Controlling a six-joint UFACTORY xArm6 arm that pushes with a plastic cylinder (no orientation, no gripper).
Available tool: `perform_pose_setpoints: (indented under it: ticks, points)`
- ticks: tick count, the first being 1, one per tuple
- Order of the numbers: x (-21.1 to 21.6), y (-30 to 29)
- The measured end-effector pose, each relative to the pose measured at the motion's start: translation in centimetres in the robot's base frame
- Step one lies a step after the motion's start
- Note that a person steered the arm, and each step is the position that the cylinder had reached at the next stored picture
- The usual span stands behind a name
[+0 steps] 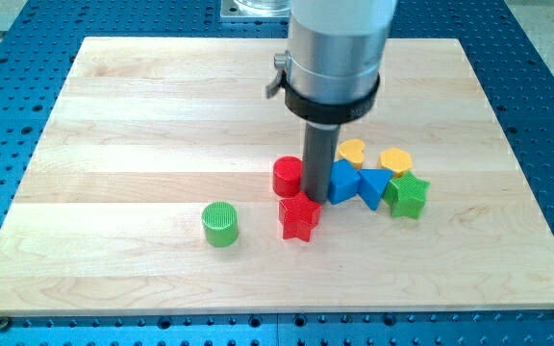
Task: Push both the blue blocks horizontally to the left side of the green star
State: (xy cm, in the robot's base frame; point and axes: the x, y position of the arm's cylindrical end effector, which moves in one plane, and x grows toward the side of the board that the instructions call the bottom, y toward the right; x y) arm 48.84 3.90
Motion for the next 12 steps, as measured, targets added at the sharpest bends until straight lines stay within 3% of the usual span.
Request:
perform_pose_setpoints:
  ticks: [1, 3, 4, 6, 9, 12]
  points:
    - [-3.3, 0.2]
    - [-4.9, 7.8]
    - [-7.8, 9.2]
    - [-1.0, 6.3]
    - [-0.2, 3.8]
    - [-0.4, 6.6]
